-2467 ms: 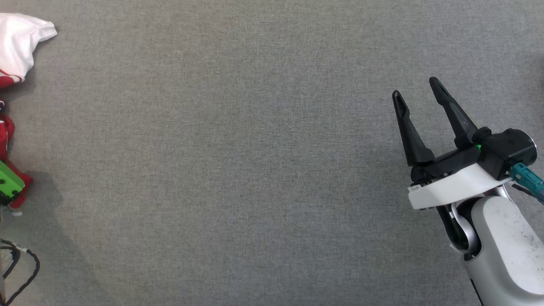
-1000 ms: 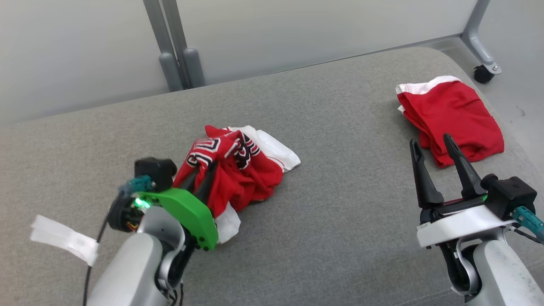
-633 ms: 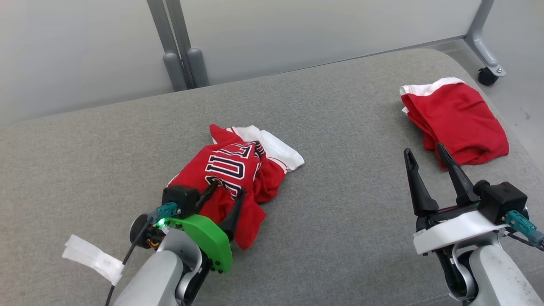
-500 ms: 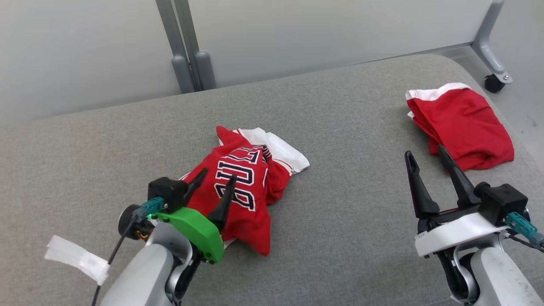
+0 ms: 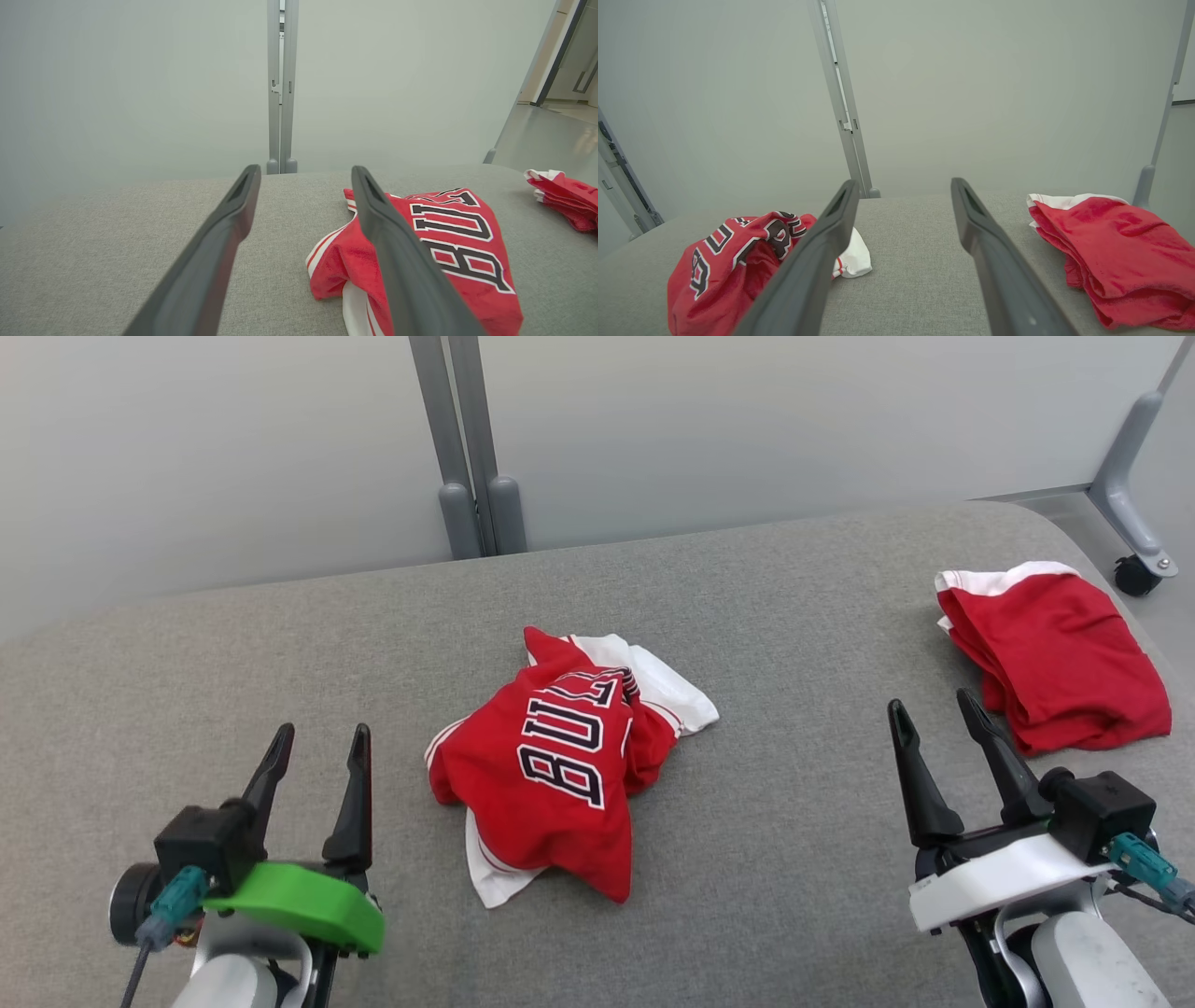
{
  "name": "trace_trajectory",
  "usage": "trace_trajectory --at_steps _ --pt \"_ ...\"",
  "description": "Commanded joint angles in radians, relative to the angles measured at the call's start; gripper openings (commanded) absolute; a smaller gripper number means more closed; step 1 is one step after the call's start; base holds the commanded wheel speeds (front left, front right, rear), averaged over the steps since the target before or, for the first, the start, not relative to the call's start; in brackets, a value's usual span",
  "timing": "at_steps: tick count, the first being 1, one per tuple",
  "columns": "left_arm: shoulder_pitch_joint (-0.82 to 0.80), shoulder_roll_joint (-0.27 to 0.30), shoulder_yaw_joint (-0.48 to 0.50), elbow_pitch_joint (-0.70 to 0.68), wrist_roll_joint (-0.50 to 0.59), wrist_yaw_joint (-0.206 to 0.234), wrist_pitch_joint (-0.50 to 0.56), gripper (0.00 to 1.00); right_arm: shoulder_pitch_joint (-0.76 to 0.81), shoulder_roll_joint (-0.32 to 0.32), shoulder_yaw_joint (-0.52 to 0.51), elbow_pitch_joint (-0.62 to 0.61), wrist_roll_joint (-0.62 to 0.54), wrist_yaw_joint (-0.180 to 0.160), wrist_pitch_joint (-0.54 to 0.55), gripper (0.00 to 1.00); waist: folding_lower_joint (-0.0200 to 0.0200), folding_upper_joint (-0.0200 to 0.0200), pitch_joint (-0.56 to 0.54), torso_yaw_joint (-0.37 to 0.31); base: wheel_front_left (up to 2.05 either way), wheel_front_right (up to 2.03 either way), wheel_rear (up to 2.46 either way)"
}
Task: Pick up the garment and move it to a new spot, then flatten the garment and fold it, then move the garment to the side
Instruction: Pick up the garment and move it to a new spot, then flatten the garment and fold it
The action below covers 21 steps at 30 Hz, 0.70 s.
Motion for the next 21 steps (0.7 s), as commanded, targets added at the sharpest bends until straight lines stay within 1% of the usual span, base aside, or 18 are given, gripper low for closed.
trace_trajectory --at_steps 1,6,11,21 --pt "0.037 0.008 0.006 -0.018 0.016 0.011 -0.019 1.0 0.016 0.004 -0.001 -0.005 0.006 0.0 -0.003 1.0 0.0 -0.0001 -0.004 0.003 0.0 0.0 0.0" --pt "0.125 -0.007 0.026 -0.066 0.02 0.043 -0.055 1.0 0.03 0.006 -0.005 -0.007 0.005 0.0 -0.003 1.0 0.0 -0.0001 -0.007 0.005 0.0 0.0 0.0" --pt "0.147 -0.008 0.034 -0.078 0.021 0.049 -0.061 1.0 0.033 -0.001 -0.008 -0.007 0.005 0.0 -0.003 1.0 0.0 -0.0001 -0.007 0.01 0.0 0.0 0.0" --pt "0.136 -0.001 0.038 -0.084 0.026 0.061 -0.063 1.0 0.017 -0.007 0.004 -0.003 0.007 0.0 -0.003 1.0 0.0 -0.0001 -0.006 0.012 0.0 0.0 0.0"
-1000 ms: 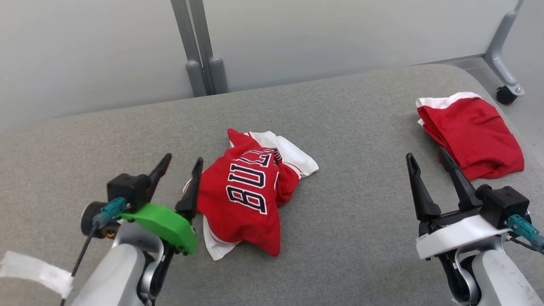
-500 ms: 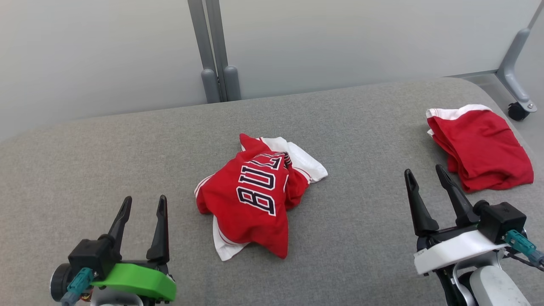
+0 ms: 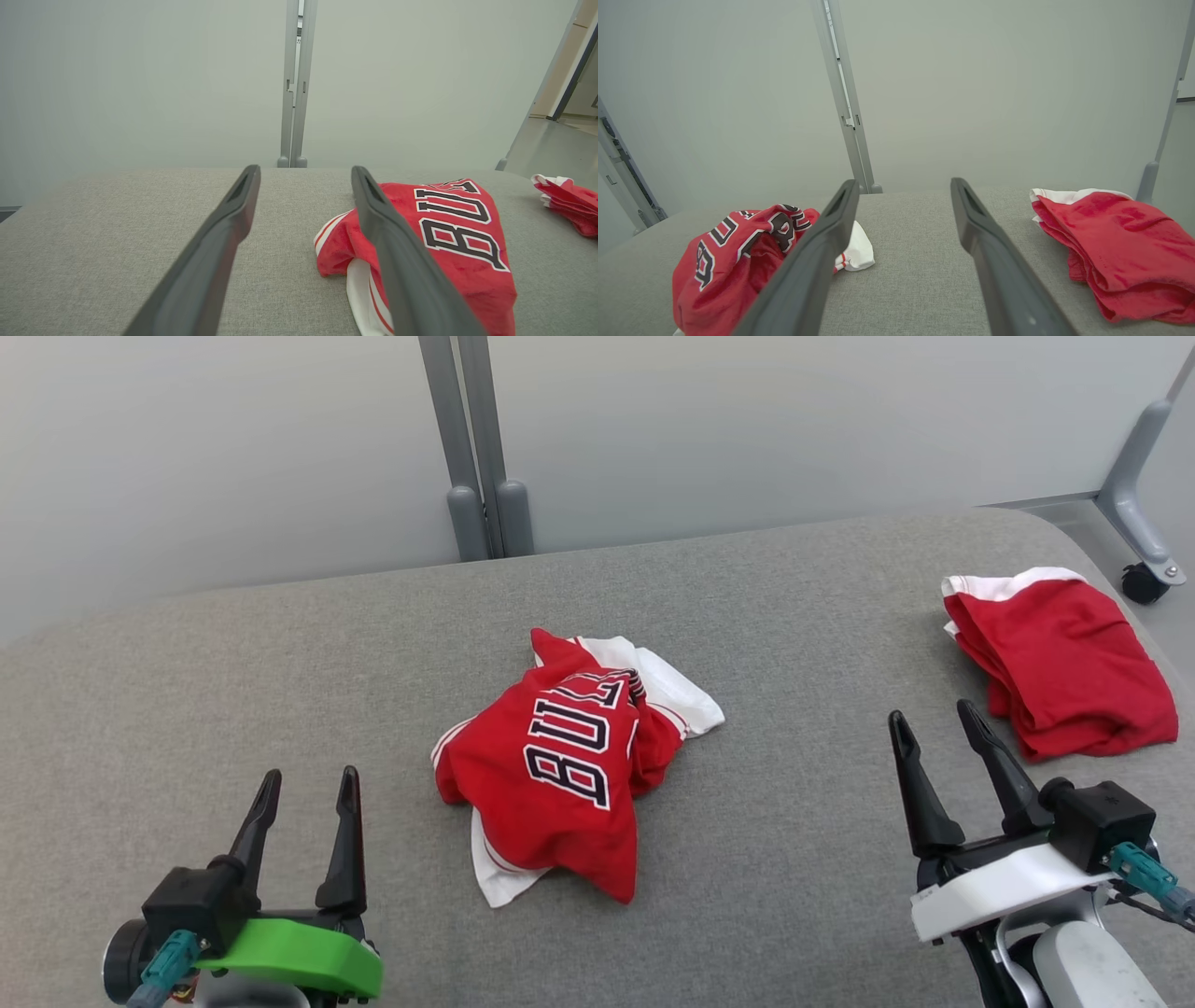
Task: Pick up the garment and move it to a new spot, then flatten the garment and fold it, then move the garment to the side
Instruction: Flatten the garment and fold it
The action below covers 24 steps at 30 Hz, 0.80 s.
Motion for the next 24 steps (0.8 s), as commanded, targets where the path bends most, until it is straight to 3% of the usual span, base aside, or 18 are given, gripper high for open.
trace_trajectory --at_steps 1,7,15,24 --pt "0.0 0.008 0.009 -0.002 0.015 0.008 -0.007 1.0 -0.006 -0.006 0.011 0.001 0.006 0.0 -0.003 1.0 0.0 -0.0001 0.001 0.004 0.0 0.0 0.0" --pt "0.006 0.026 0.038 -0.022 0.01 0.031 -0.007 1.0 -0.009 -0.033 0.121 -0.007 0.062 0.0 0.043 1.0 0.0 -0.0001 0.006 0.052 0.0 0.0 0.0" --pt "0.016 0.038 0.048 -0.046 -0.001 0.041 0.008 1.0 -0.038 -0.083 0.352 0.024 0.204 0.0 0.206 1.0 0.0 -0.0001 0.018 0.146 0.0 0.0 0.0" --pt "-0.012 0.025 0.031 -0.039 -0.009 0.031 0.018 1.0 -0.1 -0.055 0.424 0.186 0.214 0.0 0.302 1.0 0.0 -0.0001 0.046 0.234 0.0 0.0 0.0"
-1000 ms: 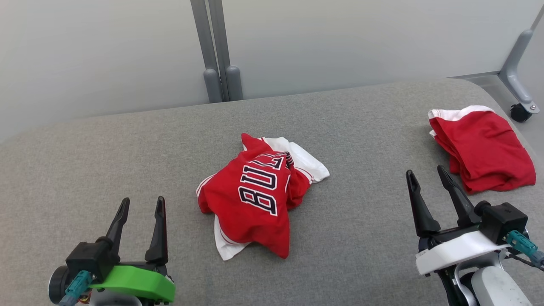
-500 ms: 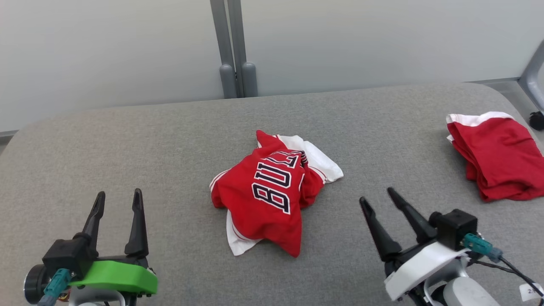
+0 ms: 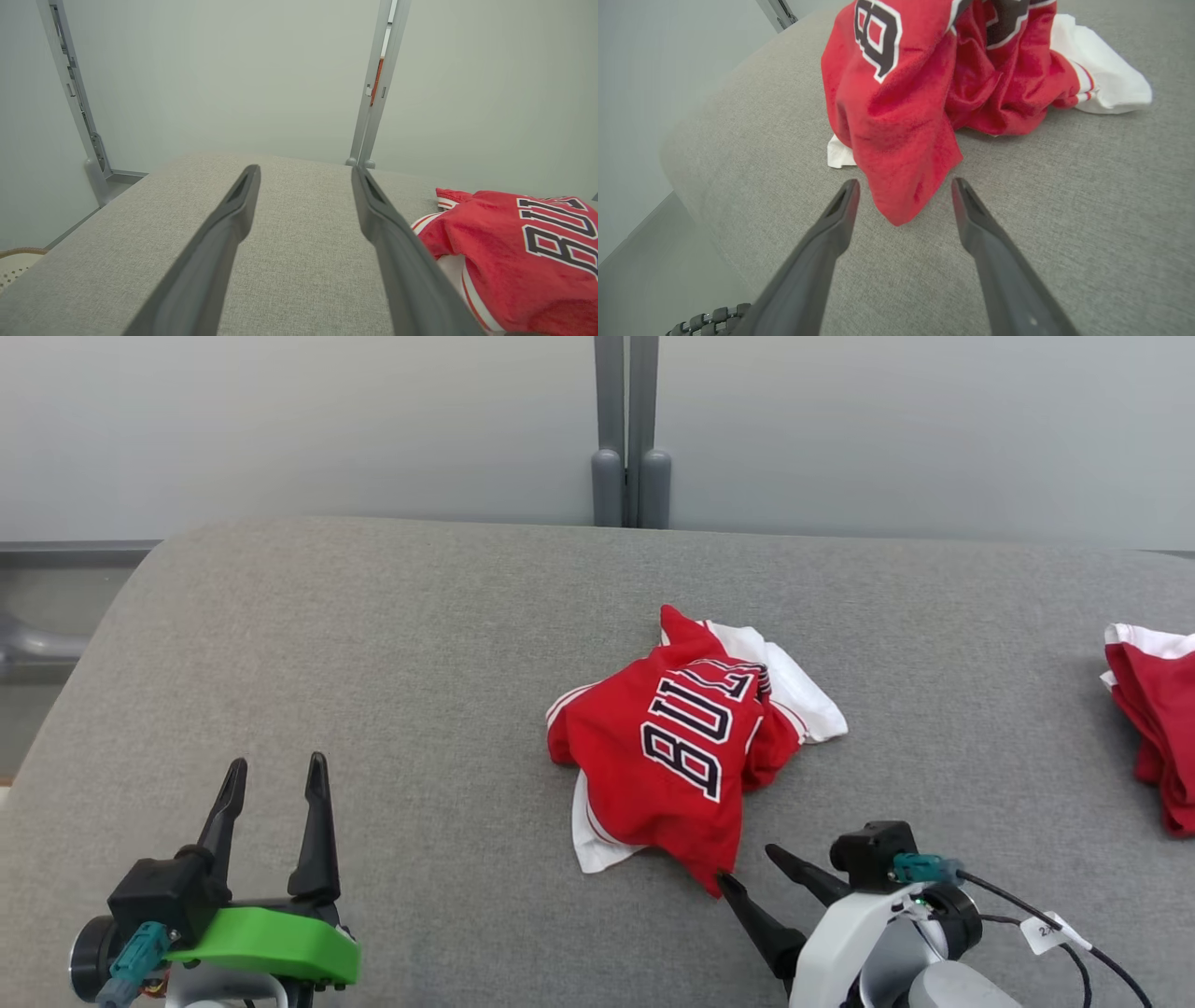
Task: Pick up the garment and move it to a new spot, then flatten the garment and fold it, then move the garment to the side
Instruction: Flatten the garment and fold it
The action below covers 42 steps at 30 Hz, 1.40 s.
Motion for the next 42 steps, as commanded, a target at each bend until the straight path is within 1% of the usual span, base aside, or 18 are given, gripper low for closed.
trace_trajectory --at_steps 1,5,6,7,8,9,10,15,18,21,25,28,33,34,35,36,37,42 --pt "-0.018 -0.002 0.001 0.005 0.0 -0.006 -0.001 1.0 -0.016 0.012 0.006 0.024 0.003 0.0 -0.001 1.0 0.0 0.0 0.02 0.038 0.0 0.0 0.0" --pt "-0.029 -0.006 -0.002 0.015 -0.003 -0.01 -0.003 1.0 -0.055 0.029 0.011 0.108 -0.032 0.0 -0.008 1.0 0.0 0.0 0.027 0.057 0.0 0.0 0.0" --pt "-0.029 -0.007 -0.002 0.017 -0.005 -0.01 -0.004 1.0 -0.062 0.035 0.011 0.13 -0.038 0.0 -0.012 0.9 0.0 0.0 0.027 0.059 0.0 0.0 0.0" --pt "-0.03 -0.007 -0.002 0.02 -0.005 -0.01 -0.004 1.0 -0.069 0.038 0.012 0.147 -0.044 0.0 -0.014 0.69 0.0 0.0 0.028 0.061 0.0 0.0 0.0" --pt "-0.032 -0.007 -0.002 0.022 -0.006 -0.011 -0.005 1.0 -0.078 0.039 0.012 0.165 -0.05 0.0 -0.02 0.39 0.0 0.0 0.03 0.061 0.0 0.0 0.0" --pt "-0.033 -0.008 -0.002 0.023 -0.007 -0.011 -0.006 1.0 -0.085 0.041 0.01 0.177 -0.051 0.0 -0.025 0.26 0.0 0.0 0.031 0.061 0.0 0.0 0.0" --pt "-0.034 -0.009 -0.002 0.026 -0.009 -0.011 -0.006 1.0 -0.09 0.044 0.011 0.19 -0.051 0.0 -0.032 0.0 0.0 0.0 0.031 0.059 0.0 0.0 0.0" --pt "-0.028 -0.012 0.001 0.037 -0.017 -0.011 -0.01 1.0 -0.113 0.026 -0.006 0.203 -0.046 0.0 -0.069 0.0 0.0 0.0 0.029 0.031 0.0 0.0 0.0" --pt "-0.019 -0.012 0.001 0.042 -0.019 -0.012 -0.012 1.0 -0.116 -0.021 -0.048 0.176 -0.06 0.0 -0.075 0.0 0.0 0.0 0.023 -0.003 0.0 0.0 0.0" --pt "-0.014 -0.016 -0.002 0.045 -0.022 -0.013 -0.015 1.0 -0.111 -0.076 -0.102 0.142 -0.081 0.0 -0.049 0.0 0.0 0.0 0.02 -0.035 0.0 0.0 0.0" --pt "-0.013 -0.023 -0.008 0.048 -0.026 -0.016 -0.017 1.0 -0.098 -0.147 -0.179 0.077 -0.084 0.0 0.017 0.0 0.0 0.0 0.024 -0.082 0.0 0.0 0.0" --pt "-0.021 -0.027 -0.012 0.051 -0.027 -0.019 -0.016 1.0 -0.085 -0.195 -0.23 0.032 -0.082 0.0 0.096 0.0 0.0 0.0 0.036 -0.116 0.0 0.0 0.0" --pt "-0.044 -0.03 -0.014 0.059 -0.026 -0.024 -0.018 1.0 -0.066 -0.205 -0.297 0.007 -0.093 0.0 0.194 0.0 0.0 0.0 0.059 -0.151 0.0 0.0 0.0" --pt "-0.048 -0.031 -0.015 0.062 -0.026 -0.026 -0.019 1.0 -0.059 -0.194 -0.306 0.01 -0.093 0.0 0.207 0.16 0.0 0.0 0.063 -0.155 0.0 0.0 0.0" --pt "-0.05 -0.031 -0.016 0.064 -0.025 -0.028 -0.019 1.0 -0.054 -0.186 -0.314 0.014 -0.099 0.0 0.215 0.38 0.0 0.0 0.064 -0.157 0.0 0.0 0.0" --pt "-0.051 -0.032 -0.017 0.067 -0.025 -0.028 -0.02 1.0 -0.05 -0.177 -0.324 0.013 -0.105 0.0 0.217 0.89 0.0 0.0 0.066 -0.159 0.0 0.0 0.0" --pt "-0.053 -0.031 -0.017 0.07 -0.026 -0.03 -0.019 1.0 -0.047 -0.167 -0.332 0.013 -0.106 0.0 0.214 1.0 0.0 0.0 0.067 -0.16 0.0 0.0 0.0" --pt "-0.059 -0.025 -0.022 0.081 -0.026 -0.037 -0.019 1.0 -0.02 -0.121 -0.393 -0.03 -0.138 0.0 0.126 1.0 0.0 0.0 0.053 -0.156 0.0 0.0 0.0"
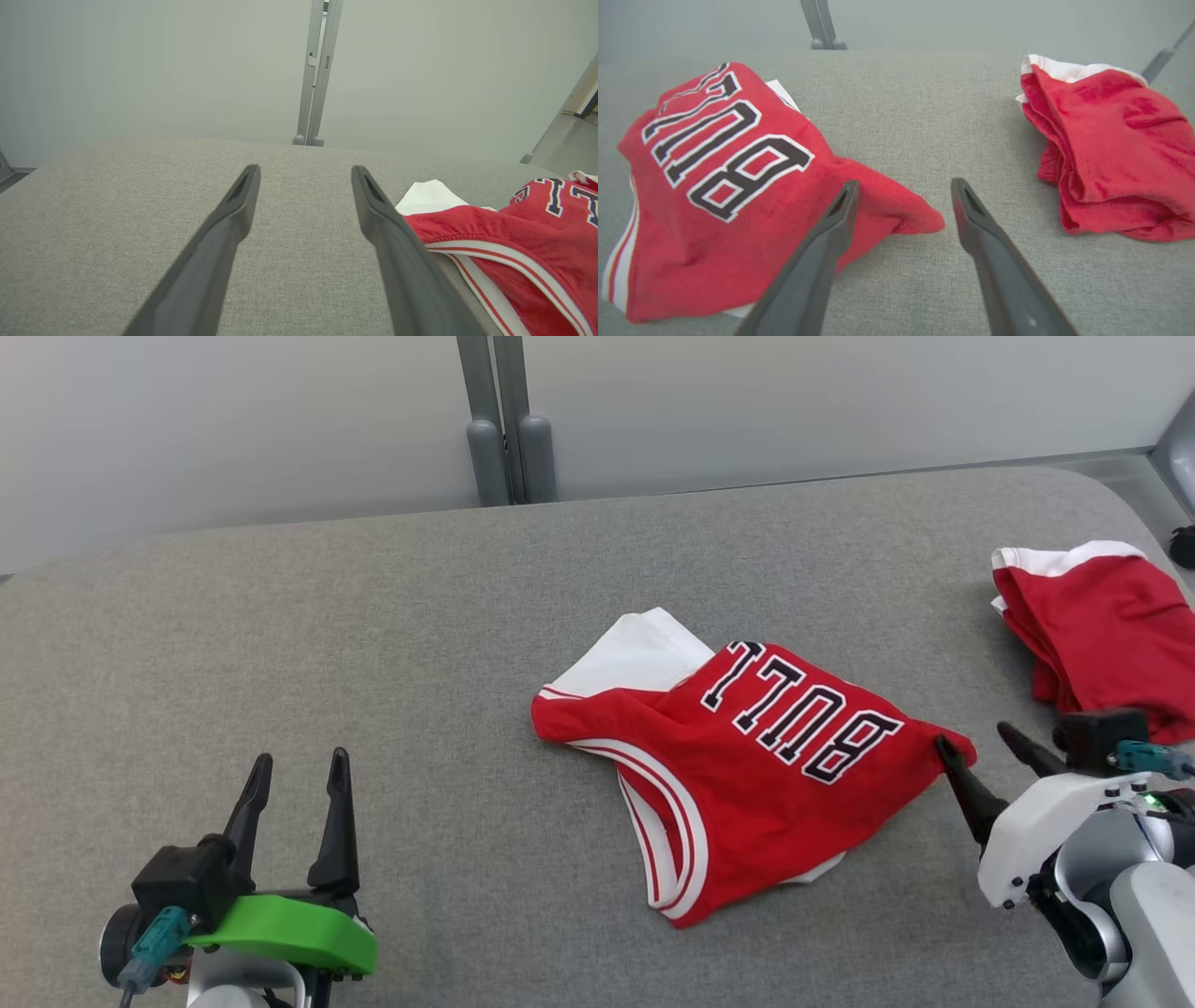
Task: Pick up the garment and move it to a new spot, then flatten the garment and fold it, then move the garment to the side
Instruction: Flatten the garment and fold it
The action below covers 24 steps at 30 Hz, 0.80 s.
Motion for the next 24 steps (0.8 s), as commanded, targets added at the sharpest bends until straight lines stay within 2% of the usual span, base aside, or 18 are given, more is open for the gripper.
trace_trajectory --at_steps 1,8,12,24 --pt "-0.012 0.007 0.001 0.005 0.0 -0.003 -0.001 1.0 0.023 0.018 -0.019 -0.024 -0.015 0.0 -0.037 1.0 0.0 0.0 -0.014 0.006 0.0 0.0 0.0" --pt "0.013 0.013 -0.008 -0.004 0.0 0.004 0.007 1.0 0.094 0.112 -0.091 -0.175 -0.062 0.0 -0.233 1.0 0.0 0.0 -0.056 0.022 0.0 0.0 0.0" --pt "0.015 0.016 -0.015 -0.013 -0.001 0.006 0.016 1.0 0.126 0.15 -0.102 -0.202 -0.083 0.0 -0.311 1.0 0.0 0.0 -0.064 0.03 0.0 0.0 0.0" --pt "0.024 0.017 -0.027 -0.033 -0.005 0.006 0.018 1.0 0.138 0.174 -0.124 -0.205 -0.106 0.0 -0.363 1.0 0.0 0.0 -0.067 0.019 0.0 0.0 0.0"
